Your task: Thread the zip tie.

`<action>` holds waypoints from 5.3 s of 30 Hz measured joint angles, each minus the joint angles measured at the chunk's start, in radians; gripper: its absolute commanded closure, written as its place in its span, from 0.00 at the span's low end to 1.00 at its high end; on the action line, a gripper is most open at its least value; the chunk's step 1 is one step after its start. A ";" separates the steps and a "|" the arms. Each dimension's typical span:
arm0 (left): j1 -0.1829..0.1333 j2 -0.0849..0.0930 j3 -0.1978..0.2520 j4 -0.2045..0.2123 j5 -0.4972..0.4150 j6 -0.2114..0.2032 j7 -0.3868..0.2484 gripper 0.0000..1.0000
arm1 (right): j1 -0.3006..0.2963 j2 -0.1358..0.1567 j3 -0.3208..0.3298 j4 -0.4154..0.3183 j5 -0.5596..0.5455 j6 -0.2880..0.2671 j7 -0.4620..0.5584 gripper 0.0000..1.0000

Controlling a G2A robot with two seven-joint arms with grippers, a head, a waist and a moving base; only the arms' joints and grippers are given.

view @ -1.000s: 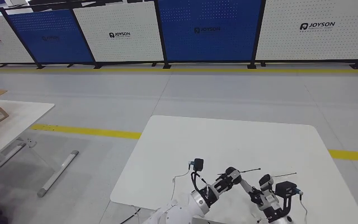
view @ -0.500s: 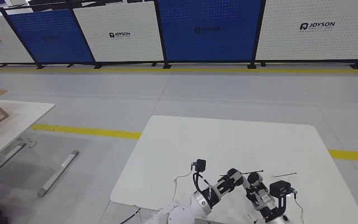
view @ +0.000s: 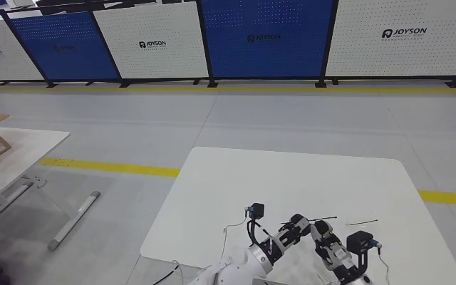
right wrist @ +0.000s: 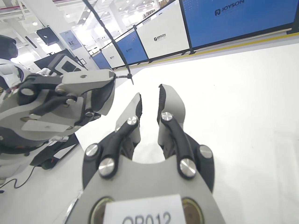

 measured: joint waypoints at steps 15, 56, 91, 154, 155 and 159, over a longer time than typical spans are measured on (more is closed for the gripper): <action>0.000 -0.006 0.004 0.008 0.023 0.026 0.026 1.00 | -0.008 0.006 -0.005 -0.009 -0.010 0.000 -0.013 0.76; 0.009 -0.003 0.009 0.000 0.052 0.028 -0.055 1.00 | -0.007 0.023 -0.019 -0.007 0.009 0.000 -0.040 0.90; 0.010 -0.006 0.011 0.006 0.050 -0.012 -0.041 1.00 | 0.008 0.033 -0.028 0.005 -0.001 0.000 -0.020 1.00; 0.062 0.006 -0.031 -0.065 0.048 -0.093 0.052 1.00 | 0.001 0.041 -0.015 -0.001 0.077 0.001 -0.059 0.00; 0.062 0.006 -0.037 -0.062 0.045 -0.093 0.062 1.00 | -0.005 0.043 -0.009 -0.005 0.091 0.001 -0.071 0.00; 0.069 0.007 -0.059 -0.053 0.024 -0.094 0.083 1.00 | -0.027 0.052 0.017 -0.016 0.139 0.001 -0.129 0.00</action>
